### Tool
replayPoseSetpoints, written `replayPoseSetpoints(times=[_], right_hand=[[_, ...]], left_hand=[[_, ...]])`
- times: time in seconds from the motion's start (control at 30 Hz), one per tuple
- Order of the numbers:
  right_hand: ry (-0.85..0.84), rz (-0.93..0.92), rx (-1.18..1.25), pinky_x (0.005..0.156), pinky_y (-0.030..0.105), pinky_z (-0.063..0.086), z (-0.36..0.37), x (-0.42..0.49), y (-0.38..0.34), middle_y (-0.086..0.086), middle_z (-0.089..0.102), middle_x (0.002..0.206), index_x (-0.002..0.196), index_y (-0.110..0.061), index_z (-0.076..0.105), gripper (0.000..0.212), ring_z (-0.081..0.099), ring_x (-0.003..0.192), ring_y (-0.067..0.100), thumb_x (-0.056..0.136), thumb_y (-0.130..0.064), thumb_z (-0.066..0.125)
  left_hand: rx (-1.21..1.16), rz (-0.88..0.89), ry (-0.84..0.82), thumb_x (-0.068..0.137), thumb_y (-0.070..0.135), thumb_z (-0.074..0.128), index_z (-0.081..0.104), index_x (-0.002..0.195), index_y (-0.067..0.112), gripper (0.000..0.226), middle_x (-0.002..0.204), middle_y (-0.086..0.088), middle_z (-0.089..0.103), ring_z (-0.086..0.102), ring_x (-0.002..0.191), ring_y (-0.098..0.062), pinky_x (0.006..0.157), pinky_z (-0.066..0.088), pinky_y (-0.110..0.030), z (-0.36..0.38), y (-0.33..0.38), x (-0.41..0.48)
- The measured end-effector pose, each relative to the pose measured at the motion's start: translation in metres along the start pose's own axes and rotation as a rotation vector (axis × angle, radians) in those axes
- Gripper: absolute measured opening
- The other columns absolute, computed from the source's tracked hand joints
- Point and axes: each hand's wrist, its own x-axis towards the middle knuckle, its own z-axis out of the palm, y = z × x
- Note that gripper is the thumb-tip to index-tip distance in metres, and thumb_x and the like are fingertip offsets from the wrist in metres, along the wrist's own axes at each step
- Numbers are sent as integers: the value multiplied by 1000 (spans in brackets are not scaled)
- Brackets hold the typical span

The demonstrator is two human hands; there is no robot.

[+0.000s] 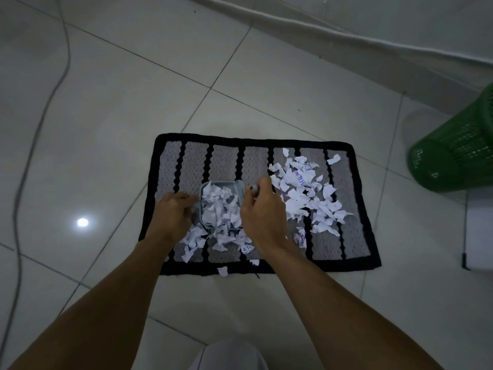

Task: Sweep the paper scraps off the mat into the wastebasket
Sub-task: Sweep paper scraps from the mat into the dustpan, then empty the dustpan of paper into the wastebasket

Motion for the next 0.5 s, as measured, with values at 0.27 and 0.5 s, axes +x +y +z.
replayPoseSetpoints(times=[0.27,0.5], right_hand=[[41,11,57,40,32,35,-41,17,-4,-4,45,55,85,-18,36,18,41,42,16,100,-20,47],[215,-20,64,42,31,35,-137,58,8,-5,44,56,83,-14,38,20,41,44,12,97,-18,52]], left_hand=[[-84,54,7,79,-6,57,68,103,-5,26,100,-26,69,65,86,-40,84,50,-43,-22,35,23],[-34,225,55,70,-9,53,71,92,-3,29,76,-25,68,64,66,-36,70,54,-39,-49,136,92]])
